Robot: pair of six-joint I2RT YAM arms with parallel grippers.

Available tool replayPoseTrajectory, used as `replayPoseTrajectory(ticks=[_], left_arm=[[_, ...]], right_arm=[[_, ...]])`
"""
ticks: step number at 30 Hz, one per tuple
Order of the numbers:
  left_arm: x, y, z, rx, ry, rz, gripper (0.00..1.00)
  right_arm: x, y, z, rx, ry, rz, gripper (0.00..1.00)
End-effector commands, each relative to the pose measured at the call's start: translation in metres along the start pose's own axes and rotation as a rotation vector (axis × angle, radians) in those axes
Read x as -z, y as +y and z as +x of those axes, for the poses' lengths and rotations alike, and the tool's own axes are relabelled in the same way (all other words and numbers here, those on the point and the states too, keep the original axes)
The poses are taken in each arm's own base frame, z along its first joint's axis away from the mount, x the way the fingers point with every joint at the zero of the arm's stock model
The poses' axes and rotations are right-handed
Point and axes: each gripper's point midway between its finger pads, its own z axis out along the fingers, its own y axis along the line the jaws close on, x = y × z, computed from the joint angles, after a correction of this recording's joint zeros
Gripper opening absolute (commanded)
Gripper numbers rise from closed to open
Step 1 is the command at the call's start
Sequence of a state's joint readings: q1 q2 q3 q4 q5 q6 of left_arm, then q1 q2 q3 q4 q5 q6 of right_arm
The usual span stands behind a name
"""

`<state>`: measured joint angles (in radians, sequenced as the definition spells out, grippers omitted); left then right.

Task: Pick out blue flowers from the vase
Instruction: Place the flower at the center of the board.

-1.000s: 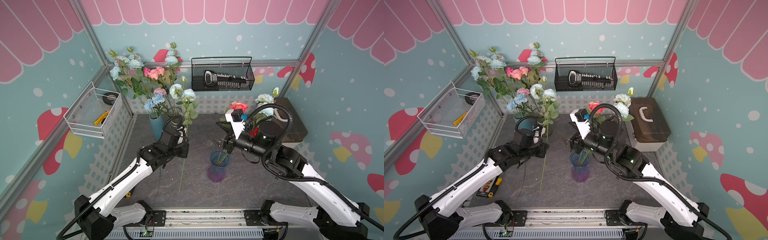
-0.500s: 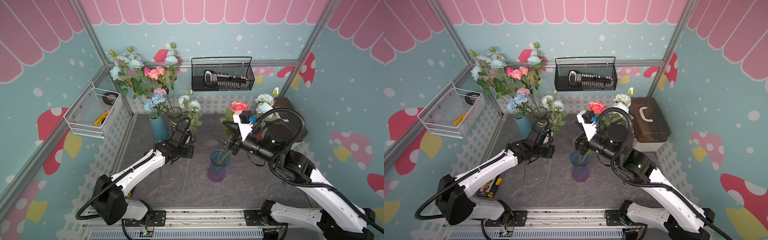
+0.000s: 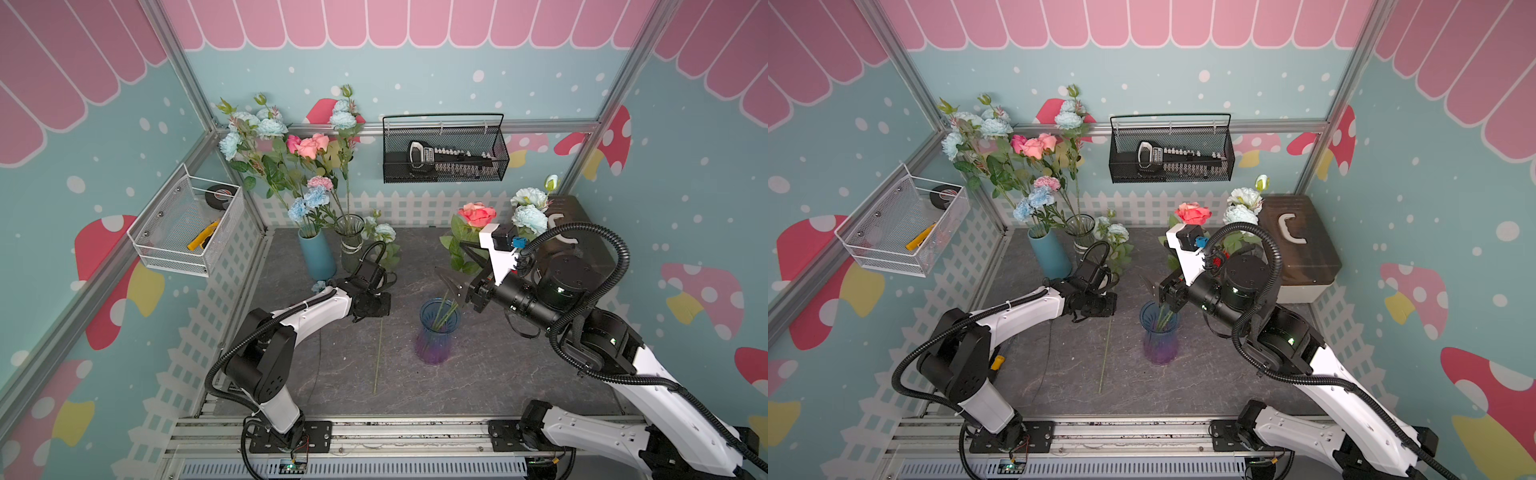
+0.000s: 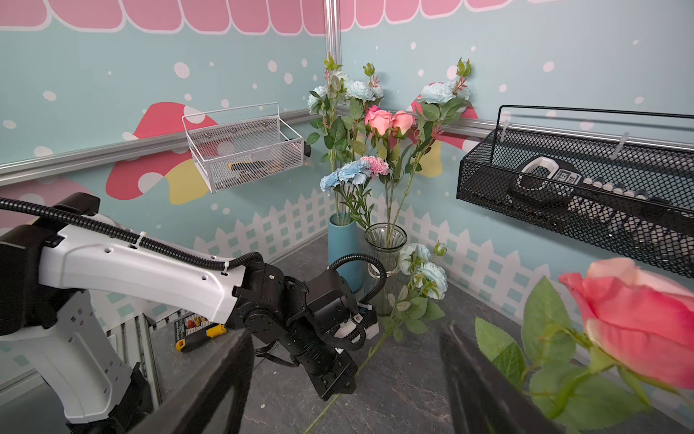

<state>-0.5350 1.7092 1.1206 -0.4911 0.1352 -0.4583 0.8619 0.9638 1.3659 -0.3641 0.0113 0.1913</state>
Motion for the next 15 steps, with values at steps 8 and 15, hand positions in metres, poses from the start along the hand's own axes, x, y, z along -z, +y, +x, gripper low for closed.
replayPoseTrajectory(ticks=[8,15], left_arm=[[-0.03,0.01,0.002,0.051,0.05,-0.031,0.0],[-0.033,0.014,0.006,0.053,0.064,-0.043,0.0]], right_arm=[[0.007,-0.008,0.002,0.018,0.0,0.033,0.77],[0.004,-0.008,0.004,0.015,0.006,0.031,0.77]])
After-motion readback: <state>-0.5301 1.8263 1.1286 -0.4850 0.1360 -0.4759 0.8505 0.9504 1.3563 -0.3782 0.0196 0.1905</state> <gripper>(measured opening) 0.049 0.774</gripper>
